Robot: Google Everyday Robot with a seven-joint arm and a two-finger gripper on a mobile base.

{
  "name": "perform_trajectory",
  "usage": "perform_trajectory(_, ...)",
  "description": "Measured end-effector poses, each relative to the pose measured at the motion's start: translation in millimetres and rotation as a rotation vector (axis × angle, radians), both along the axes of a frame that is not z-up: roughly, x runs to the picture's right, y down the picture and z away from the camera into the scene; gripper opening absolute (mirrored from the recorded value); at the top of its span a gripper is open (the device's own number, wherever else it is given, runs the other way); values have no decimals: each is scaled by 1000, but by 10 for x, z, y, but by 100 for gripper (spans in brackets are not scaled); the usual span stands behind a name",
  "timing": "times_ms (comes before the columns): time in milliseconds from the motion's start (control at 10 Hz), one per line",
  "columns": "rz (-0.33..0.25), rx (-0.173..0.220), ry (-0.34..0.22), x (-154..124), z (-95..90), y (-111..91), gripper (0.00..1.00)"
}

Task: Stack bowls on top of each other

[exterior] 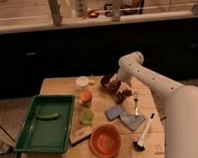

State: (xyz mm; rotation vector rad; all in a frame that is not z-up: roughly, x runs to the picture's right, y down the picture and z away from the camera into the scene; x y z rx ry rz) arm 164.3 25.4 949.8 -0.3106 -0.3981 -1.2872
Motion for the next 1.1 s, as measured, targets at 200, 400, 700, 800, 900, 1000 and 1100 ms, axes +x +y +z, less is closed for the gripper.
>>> perform_trajectory(200, -18, -16, -18, -67, 101, 79, 49)
perform_trajectory(400, -28, -31, -27, -84, 149, 161, 31)
perform_trajectory(700, -34, -44, -46, -108, 155, 242, 1)
perform_trajectory(800, -33, -45, -52, -111, 138, 247, 0)
perform_trajectory(900, -32, -44, -58, -107, 112, 245, 0)
perform_trajectory(1000, -29, -41, -64, -102, 84, 230, 0)
perform_trajectory(1100, -24, -37, -71, -106, 53, 205, 0)
